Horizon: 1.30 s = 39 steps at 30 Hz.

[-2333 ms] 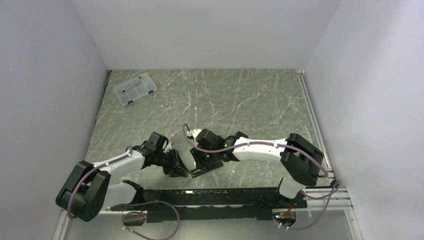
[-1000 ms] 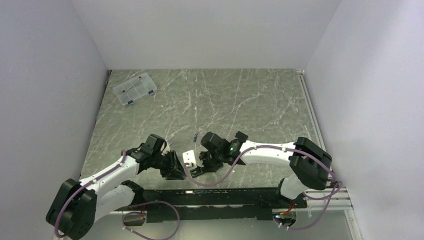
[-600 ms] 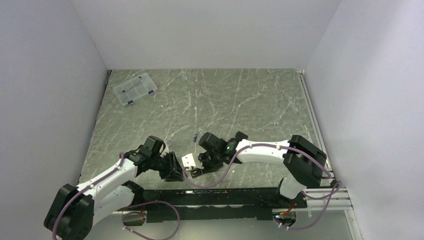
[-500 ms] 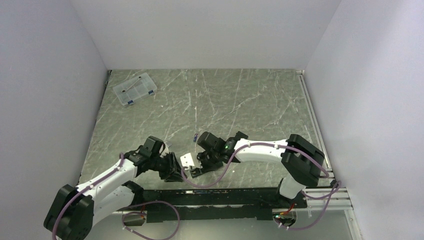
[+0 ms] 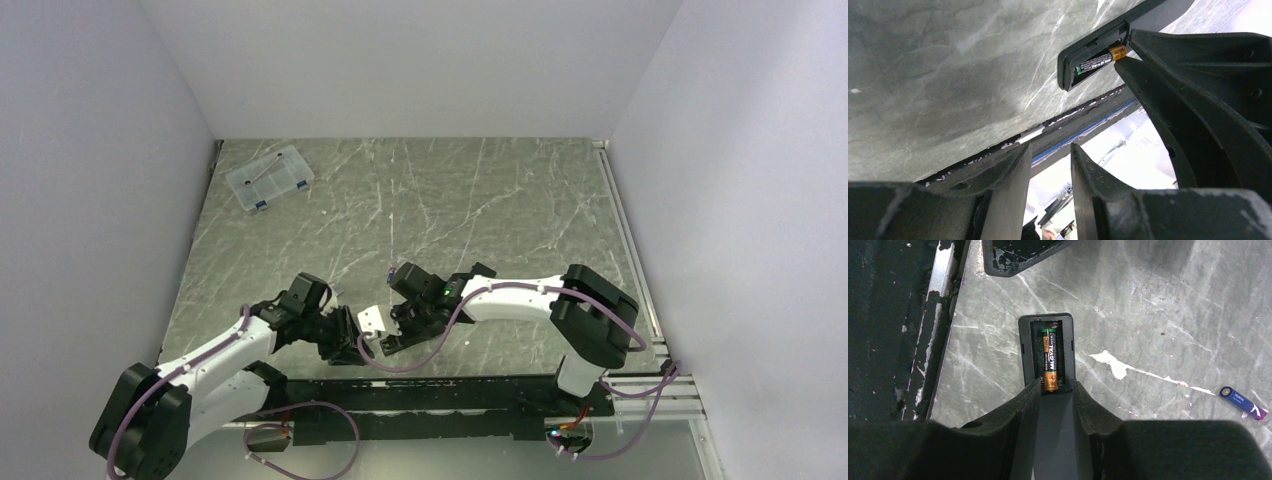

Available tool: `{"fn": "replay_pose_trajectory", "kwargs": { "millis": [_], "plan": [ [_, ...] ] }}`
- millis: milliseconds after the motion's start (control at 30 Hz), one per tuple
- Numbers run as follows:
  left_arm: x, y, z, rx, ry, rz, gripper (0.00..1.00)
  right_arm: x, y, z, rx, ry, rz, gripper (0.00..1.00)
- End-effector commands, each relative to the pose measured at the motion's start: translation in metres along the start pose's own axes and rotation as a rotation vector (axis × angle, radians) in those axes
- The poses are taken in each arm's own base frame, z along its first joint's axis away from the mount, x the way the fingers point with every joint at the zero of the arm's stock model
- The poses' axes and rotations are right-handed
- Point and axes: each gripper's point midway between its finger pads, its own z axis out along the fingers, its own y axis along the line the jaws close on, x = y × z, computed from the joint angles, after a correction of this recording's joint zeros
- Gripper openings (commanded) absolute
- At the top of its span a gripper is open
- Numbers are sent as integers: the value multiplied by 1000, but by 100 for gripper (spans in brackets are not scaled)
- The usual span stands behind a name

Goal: Load the batteries into the remote control

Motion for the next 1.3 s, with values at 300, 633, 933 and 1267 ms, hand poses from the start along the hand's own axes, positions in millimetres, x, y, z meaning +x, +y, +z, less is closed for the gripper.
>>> {"fn": "replay_pose_trajectory", "kwargs": {
  "millis": [300,633,933,1267],
  "plan": [
    [-1,-4,3,19,14,25,40,-10,-6,2,-21,-33,-20,27],
    [-1,-2,4,17,12,24,40,-7,1,4,-59,-25,-15,22],
    [-1,-2,4,17,13,24,40,-3,1,3,-58,-5,-13,11],
    [-2,-3,5,18,16,25,40,-11,-8,-15,6,3,-29,2]
  ]
}}
